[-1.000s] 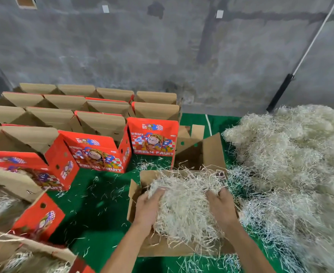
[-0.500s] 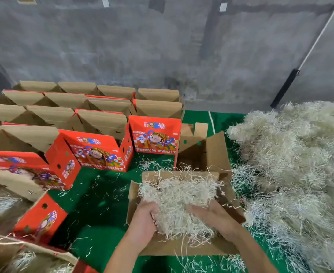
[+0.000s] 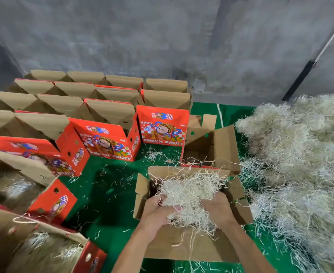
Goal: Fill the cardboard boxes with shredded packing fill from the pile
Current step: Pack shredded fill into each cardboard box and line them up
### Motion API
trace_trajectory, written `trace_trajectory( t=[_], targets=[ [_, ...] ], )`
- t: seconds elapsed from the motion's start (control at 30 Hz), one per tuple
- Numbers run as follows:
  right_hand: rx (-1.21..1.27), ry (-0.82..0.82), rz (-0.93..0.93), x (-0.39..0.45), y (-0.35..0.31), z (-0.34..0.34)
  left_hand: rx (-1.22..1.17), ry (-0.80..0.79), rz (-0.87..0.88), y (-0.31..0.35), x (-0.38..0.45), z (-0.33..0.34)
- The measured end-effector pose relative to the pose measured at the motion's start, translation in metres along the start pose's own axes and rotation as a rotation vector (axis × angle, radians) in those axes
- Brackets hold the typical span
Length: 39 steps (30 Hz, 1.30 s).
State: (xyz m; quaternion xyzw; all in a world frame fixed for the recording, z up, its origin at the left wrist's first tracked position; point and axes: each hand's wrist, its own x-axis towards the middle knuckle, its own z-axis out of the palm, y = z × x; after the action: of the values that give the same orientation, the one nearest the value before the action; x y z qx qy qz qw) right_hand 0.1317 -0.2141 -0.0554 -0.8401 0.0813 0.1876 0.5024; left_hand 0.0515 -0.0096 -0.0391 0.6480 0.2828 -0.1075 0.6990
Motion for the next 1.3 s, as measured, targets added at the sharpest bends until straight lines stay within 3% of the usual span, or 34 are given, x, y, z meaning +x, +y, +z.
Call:
trace_trajectory(
  t=[0.2, 0.43, 0.5, 0.6, 0.67, 0.7, 0.77, 0.9, 1.0, 1.1, 1.23, 1.3],
  targets=[
    [-0.067, 0.168, -0.011, 0.016, -0.003, 0.002, 0.075, 0.001, 0.047, 0.008, -0.019, -0.012],
    [-0.31, 0.271, -0.017, 0.027, -0.007, 0.014, -0.277, 0.122, -0.022, 0.011, -0.033, -0.013],
    [-0.345, 0.261, -0.02, 0.025, -0.004, 0.014, -0.25, 0.228, 0.096, 0.014, -0.034, -0.015],
    [-0.256, 0.151, -0.129, 0.021, -0.007, 0.01, 0.441, 0.299, 0.516, 0.016, -0.029, -0.017],
    [-0.002, 0.034, -0.173, 0.012, -0.012, 0.006, 0.735, 0.334, 0.612, 0.015, -0.021, -0.01],
    [0.122, -0.015, -0.168, 0.007, -0.016, 0.003, 0.763, 0.361, 0.654, 0.018, -0.017, -0.004],
    [0.232, -0.077, -0.171, -0.002, -0.021, -0.003, 0.687, 0.27, 0.638, 0.028, -0.01, 0.013],
    [0.485, -0.289, -0.096, -0.009, -0.034, -0.001, 0.394, 0.004, 0.275, 0.044, 0.005, 0.044],
    [0.474, -0.072, -0.143, -0.006, -0.031, -0.006, 0.262, 0.001, 0.113, 0.048, 0.011, 0.053],
    [0.334, 0.098, -0.174, 0.002, -0.011, -0.019, 0.148, 0.01, 0.105, 0.044, 0.018, 0.039],
    [0.18, 0.33, -0.132, 0.006, -0.001, -0.032, -0.056, 0.348, 0.094, 0.032, 0.035, 0.011],
    [0.156, 0.45, -0.113, 0.007, -0.001, -0.036, 0.028, 0.37, 0.166, 0.027, 0.038, 0.005]
  ],
)
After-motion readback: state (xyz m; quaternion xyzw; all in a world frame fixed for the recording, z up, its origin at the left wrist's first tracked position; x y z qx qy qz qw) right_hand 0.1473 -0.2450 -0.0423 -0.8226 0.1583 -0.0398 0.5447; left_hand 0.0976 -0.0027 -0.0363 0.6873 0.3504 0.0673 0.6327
